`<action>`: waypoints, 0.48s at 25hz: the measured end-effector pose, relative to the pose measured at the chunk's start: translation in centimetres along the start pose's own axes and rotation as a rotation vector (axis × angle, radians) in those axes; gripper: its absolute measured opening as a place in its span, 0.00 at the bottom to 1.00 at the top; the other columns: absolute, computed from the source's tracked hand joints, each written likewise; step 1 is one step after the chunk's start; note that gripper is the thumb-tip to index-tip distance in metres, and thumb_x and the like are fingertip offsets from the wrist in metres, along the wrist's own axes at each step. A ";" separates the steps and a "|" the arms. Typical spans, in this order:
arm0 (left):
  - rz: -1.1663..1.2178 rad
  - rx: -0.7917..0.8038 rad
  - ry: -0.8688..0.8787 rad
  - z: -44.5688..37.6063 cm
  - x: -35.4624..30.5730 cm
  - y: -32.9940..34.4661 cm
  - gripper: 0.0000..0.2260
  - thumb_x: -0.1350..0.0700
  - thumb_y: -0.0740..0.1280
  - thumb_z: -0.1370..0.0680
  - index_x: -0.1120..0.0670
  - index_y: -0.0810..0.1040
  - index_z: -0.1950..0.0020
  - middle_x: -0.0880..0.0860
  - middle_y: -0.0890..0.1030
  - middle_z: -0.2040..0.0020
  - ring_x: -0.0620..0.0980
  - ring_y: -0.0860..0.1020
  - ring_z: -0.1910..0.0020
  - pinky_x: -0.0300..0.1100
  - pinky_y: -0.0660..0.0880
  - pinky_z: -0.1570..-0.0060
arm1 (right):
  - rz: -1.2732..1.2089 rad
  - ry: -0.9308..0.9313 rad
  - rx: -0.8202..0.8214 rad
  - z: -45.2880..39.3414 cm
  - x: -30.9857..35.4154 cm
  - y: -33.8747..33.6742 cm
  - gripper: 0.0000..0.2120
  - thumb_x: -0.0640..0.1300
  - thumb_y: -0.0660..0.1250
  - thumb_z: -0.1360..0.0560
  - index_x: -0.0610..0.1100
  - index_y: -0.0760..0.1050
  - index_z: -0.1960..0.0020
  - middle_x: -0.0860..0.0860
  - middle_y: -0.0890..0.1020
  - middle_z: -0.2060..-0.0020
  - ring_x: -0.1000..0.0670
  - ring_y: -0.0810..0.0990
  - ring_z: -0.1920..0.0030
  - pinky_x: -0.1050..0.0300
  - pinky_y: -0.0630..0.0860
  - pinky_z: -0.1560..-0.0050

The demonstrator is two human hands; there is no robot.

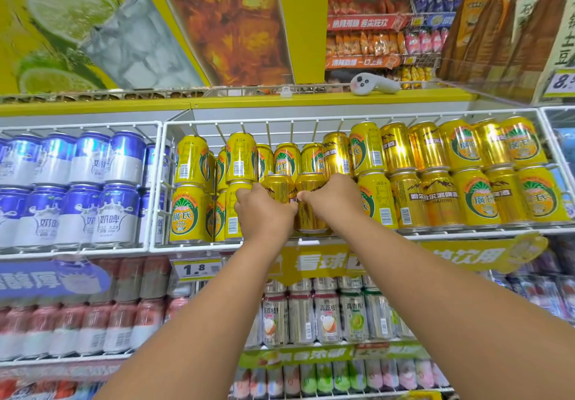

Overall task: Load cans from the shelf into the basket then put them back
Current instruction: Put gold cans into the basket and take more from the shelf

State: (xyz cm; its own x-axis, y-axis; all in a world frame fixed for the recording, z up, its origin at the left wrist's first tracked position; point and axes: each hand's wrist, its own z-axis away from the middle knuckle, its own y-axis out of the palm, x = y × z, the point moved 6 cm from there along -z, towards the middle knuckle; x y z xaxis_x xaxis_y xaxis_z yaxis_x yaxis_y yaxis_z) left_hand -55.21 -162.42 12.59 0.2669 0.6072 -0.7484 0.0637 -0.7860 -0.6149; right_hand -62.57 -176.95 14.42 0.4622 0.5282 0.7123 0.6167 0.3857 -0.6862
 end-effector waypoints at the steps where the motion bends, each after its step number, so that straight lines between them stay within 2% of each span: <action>1: 0.038 -0.003 0.015 0.1 -0.1 -0.3 0.23 0.44 0.78 0.33 0.56 0.76 0.47 0.56 0.71 0.42 0.59 0.77 0.49 0.48 0.76 0.54 | -0.033 -0.015 -0.006 0.2 0.0 -0.5 0.19 0.58 0.78 0.32 0.46 0.74 0.62 0.51 0.78 0.66 0.46 0.79 0.61 0.57 0.69 0.68; 4: 0.153 0.002 0.076 0.9 -0.5 -1.3 0.22 0.48 0.78 0.31 0.53 0.76 0.42 0.54 0.70 0.42 0.49 0.74 0.59 0.39 0.69 0.57 | -0.117 -0.053 0.019 0.6 -0.1 -1.4 0.17 0.58 0.78 0.33 0.47 0.78 0.57 0.50 0.82 0.63 0.47 0.81 0.60 0.56 0.74 0.64; 6: 0.210 -0.014 0.110 1.8 -0.7 -2.0 0.23 0.48 0.78 0.30 0.51 0.76 0.39 0.52 0.72 0.44 0.47 0.73 0.58 0.36 0.67 0.56 | -0.171 -0.079 0.030 1.2 -0.3 -2.0 0.17 0.59 0.78 0.34 0.48 0.81 0.54 0.52 0.83 0.61 0.48 0.82 0.59 0.55 0.77 0.62; 9: 0.255 -0.028 0.150 3.5 -1.4 -3.1 0.23 0.45 0.78 0.31 0.50 0.78 0.40 0.47 0.81 0.51 0.48 0.79 0.55 0.38 0.69 0.60 | -0.250 -0.129 0.026 2.5 -0.7 -3.4 0.19 0.59 0.78 0.35 0.50 0.81 0.50 0.55 0.83 0.58 0.51 0.82 0.56 0.52 0.80 0.55; 12: 0.273 -0.036 0.143 6.1 -2.3 -4.5 0.24 0.46 0.78 0.30 0.51 0.78 0.37 0.42 0.79 0.55 0.43 0.76 0.57 0.35 0.67 0.60 | -0.326 -0.176 0.052 4.2 -1.7 -5.5 0.16 0.57 0.79 0.33 0.51 0.79 0.52 0.59 0.80 0.58 0.55 0.79 0.56 0.54 0.77 0.54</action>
State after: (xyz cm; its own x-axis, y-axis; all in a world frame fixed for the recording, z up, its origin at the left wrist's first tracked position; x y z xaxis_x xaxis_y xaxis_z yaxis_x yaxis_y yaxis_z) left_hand -61.95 -159.55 15.55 0.4116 0.3525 -0.8404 0.0044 -0.9229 -0.3850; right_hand -69.40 -176.79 16.35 0.1270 0.4914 0.8616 0.6780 0.5910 -0.4371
